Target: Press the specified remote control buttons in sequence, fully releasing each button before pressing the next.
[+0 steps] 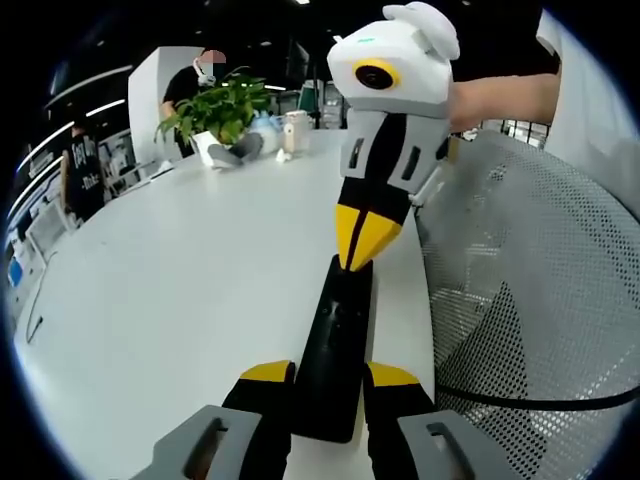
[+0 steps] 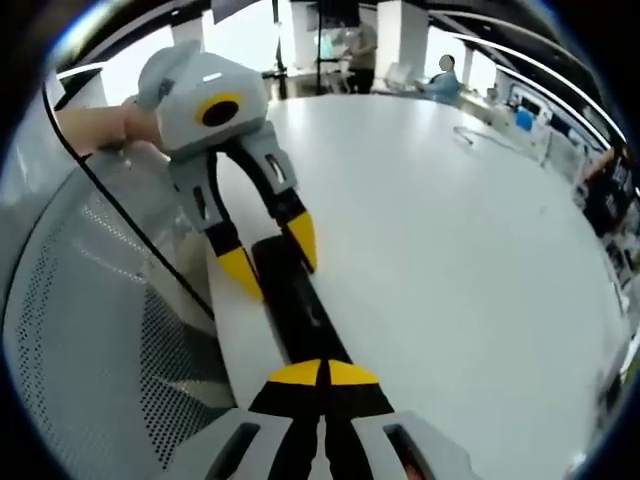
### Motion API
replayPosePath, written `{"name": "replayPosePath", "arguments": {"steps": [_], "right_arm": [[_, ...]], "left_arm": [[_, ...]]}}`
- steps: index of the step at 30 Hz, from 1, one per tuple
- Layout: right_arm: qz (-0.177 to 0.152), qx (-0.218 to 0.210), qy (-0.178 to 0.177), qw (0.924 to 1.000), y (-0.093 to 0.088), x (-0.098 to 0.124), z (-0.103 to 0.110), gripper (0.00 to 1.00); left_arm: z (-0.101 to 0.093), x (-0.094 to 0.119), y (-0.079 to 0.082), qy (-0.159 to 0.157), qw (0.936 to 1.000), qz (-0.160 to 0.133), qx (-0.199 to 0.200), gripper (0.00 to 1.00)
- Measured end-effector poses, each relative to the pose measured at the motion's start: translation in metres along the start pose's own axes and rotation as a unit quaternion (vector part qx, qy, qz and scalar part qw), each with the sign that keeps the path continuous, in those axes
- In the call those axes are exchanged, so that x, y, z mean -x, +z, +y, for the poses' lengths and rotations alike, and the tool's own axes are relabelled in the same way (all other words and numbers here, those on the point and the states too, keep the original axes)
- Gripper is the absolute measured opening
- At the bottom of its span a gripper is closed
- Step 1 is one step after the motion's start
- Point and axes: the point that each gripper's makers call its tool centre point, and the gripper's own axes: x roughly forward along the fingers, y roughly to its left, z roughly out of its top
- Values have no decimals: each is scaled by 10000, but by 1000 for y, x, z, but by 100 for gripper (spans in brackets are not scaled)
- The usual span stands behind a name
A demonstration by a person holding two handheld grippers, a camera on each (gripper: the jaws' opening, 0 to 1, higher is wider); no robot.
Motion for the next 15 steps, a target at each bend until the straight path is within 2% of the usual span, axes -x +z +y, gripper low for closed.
{"name": "replayPosePath", "arguments": {"steps": [9,15], "right_arm": [[48,98,36,9999,-2,-2,1,0],[357,226,228,9988,-1,-2,6,2]], "left_arm": [[0,0,0,-3,10000,-7,2,27],[0,0,0,-14,10000,-7,3,26]]}}
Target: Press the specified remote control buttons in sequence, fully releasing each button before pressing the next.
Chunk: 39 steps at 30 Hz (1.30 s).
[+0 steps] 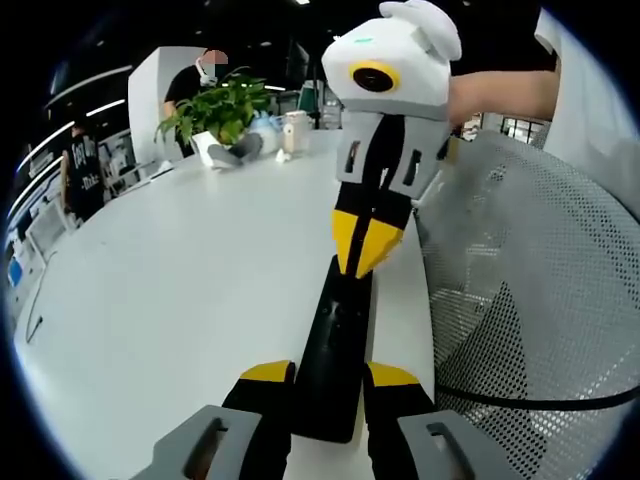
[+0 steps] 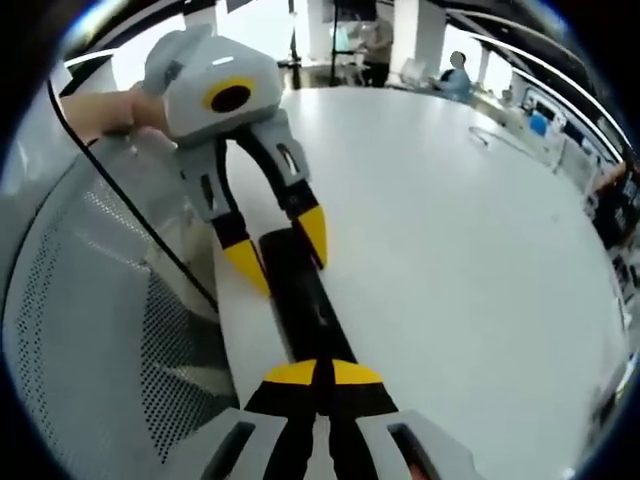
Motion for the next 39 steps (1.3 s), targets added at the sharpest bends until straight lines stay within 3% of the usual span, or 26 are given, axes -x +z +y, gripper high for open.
{"name": "replayPosePath", "arguments": {"steps": [3,4,9,24,31,39], "right_arm": [[241,538,-321,9977,-2,0,-10,0],[173,491,-107,9986,0,-3,-2,0],[240,434,-94,9987,-2,-1,-4,0],[612,867,-327,9938,-2,-3,-5,0],[578,922,-429,9931,-1,-3,-5,0],[135,916,-683,9934,-2,0,-4,0]], "left_arm": [[0,-1,0,-2,10000,-37,18,26],[0,0,0,1,10000,-51,32,26],[0,0,1,10,10000,-82,36,26],[-1,0,1,-36,10000,-73,-1,26],[-1,0,1,-27,10000,-70,-1,26],[-1,0,1,-30,10000,-69,-2,26]]}}
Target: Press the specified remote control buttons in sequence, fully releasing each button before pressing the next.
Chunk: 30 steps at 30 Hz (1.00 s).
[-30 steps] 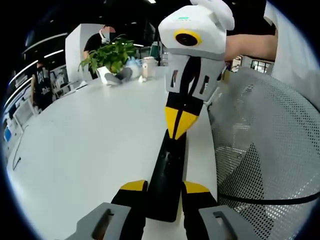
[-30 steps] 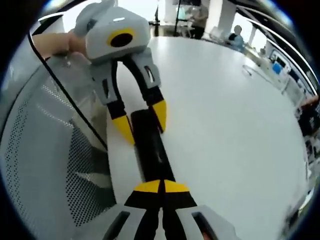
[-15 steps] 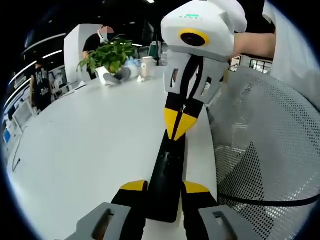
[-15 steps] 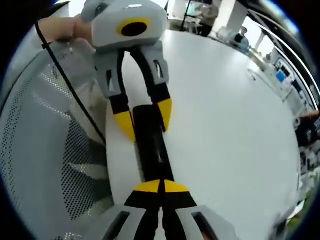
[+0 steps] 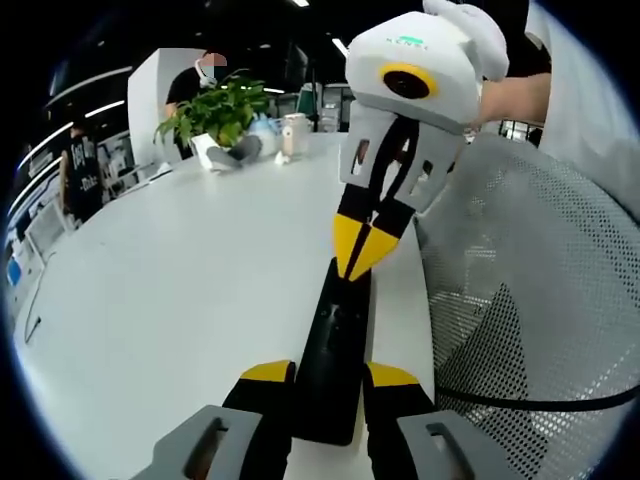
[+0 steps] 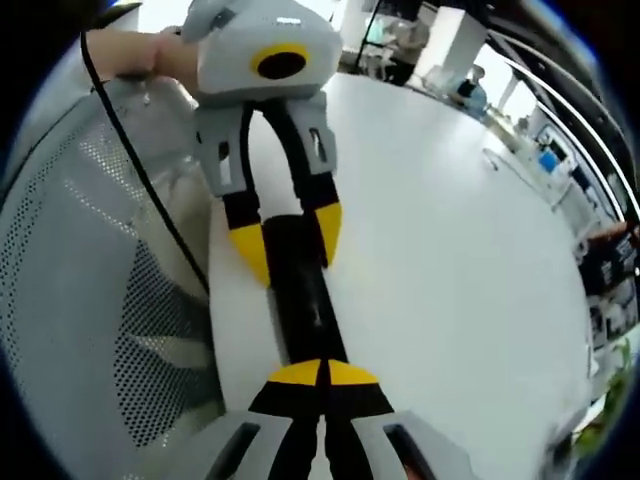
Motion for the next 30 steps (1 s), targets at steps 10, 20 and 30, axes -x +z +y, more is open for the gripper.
{"name": "replayPosePath", "arguments": {"steps": [10,20,30], "right_arm": [[-280,-327,33,9991,14,0,-6,0],[-86,-127,252,9996,11,-5,0,0],[-13,41,248,9997,11,-6,0,0]], "left_arm": [[0,-1,0,5,10000,12,-9,26],[0,-1,0,-1,10000,20,-18,26],[0,-1,0,-5,10000,14,-15,26]]}}
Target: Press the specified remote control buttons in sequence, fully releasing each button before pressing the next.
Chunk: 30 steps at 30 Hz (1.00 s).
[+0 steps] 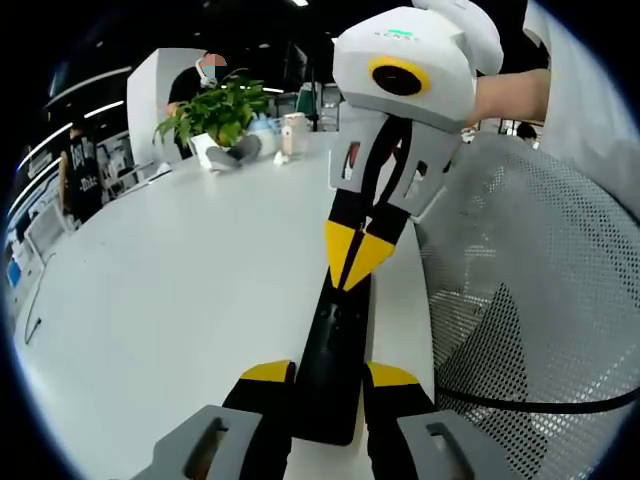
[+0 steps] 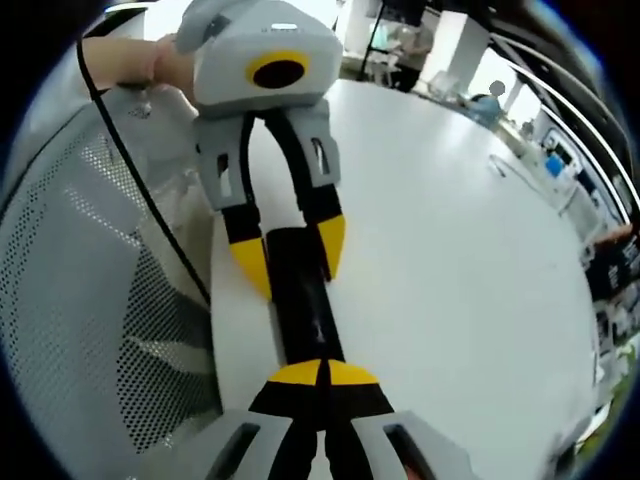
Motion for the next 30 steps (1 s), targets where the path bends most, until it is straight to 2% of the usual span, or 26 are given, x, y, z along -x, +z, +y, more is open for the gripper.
{"name": "replayPosePath", "arguments": {"steps": [14,20,30], "right_arm": [[43,-402,171,9990,0,-1,-3,0],[48,-300,192,9994,0,-1,-1,0],[-84,-454,69,9989,1,-1,-1,0]], "left_arm": [[0,0,0,2,10000,-2,5,26],[0,0,1,2,10000,-4,8,26],[0,0,1,13,10000,3,5,26]]}}
